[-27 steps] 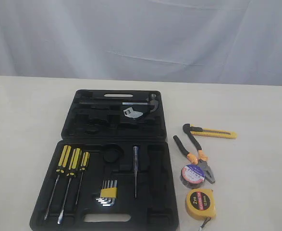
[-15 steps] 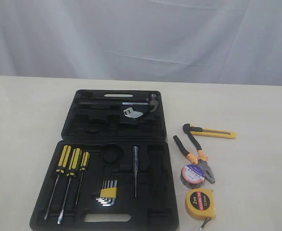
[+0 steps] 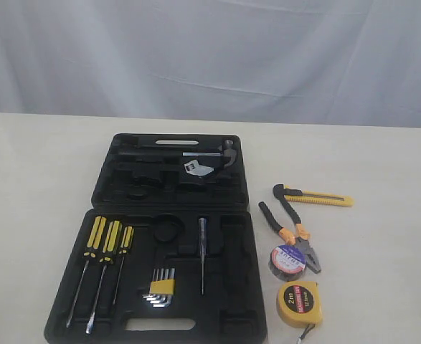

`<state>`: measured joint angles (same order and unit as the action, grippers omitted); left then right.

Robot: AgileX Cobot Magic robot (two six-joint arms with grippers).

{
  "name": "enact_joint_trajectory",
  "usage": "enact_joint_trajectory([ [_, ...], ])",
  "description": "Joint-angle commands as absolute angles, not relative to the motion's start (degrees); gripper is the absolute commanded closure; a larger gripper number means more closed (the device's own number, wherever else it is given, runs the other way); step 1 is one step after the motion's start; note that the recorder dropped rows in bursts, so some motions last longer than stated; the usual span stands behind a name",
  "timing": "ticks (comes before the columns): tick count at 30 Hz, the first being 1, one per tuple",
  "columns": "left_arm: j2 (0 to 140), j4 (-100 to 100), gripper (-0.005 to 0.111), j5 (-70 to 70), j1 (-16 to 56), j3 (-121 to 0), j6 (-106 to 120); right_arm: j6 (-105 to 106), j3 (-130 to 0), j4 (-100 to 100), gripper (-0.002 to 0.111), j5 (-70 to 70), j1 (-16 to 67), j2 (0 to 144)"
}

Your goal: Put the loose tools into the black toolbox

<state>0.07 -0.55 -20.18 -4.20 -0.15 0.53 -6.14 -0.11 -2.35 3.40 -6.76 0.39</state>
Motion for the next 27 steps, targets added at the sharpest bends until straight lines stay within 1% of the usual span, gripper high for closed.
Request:
enact_joint_trajectory([
  [1,0.0,0.0,0.107,-19.6,-3.9,0.0,0.4,-10.7,0.0,1.5,0.109,13.1,-6.5,0.0],
  [3,0.0,0.0,0.107,-19.6,-3.9,0.0,0.4,-13.4,0.0,4.7,0.109,12.2,-6.5,0.0],
  [5,0.0,0.0,0.107,-19.6,-3.9,0.0,0.4,-13.9,-0.5,4.9,0.109,7.7,-6.5,0.0],
  [8,0.0,0.0,0.107,-19.6,-3.9,0.0,0.4,-13.7,-7.1,4.9,0.109,-4.1,-6.5,1.5],
  [11,0.0,0.0,0.107,-19.6,-3.9,0.0,0.4,-8.6,-17.8,4.9,0.109,-12.8,-6.2,7.0],
  [13,0.0,0.0,0.107,-19.6,-3.9,0.0,0.4,-3.3,-26.5,4.9,0.109,-19.1,-5.5,13.2],
  [17,0.0,0.0,0.107,-19.6,-3.9,0.0,0.4,4.3,-44.6,4.9,0.109,-32.8,-4.3,30.3],
  [20,0.0,0.0,0.107,-19.6,-3.9,0.0,0.4,15.2,-60.1,2.8,0.109,-45.6,-4.2,45.1],
  [21,0.0,0.0,0.107,-19.6,-3.9,0.0,0.4,19.2,-67.2,1.1,0.109,-50.4,-4.2,51.8],
  [24,0.0,0.0,0.107,-19.6,-3.9,0.0,0.4,20.2,-83.0,-1.6,0.109,-64.2,-4.1,66.6],
  [26,0.0,0.0,0.107,-19.6,-3.9,0.0,0.4,23.8,-92.5,0.5,0.109,-70.0,-4.1,75.9],
  [27,0.0,0.0,0.107,-19.6,-3.9,0.0,0.4,27.1,-96.4,1.3,0.109,-70.0,-4.1,79.8],
])
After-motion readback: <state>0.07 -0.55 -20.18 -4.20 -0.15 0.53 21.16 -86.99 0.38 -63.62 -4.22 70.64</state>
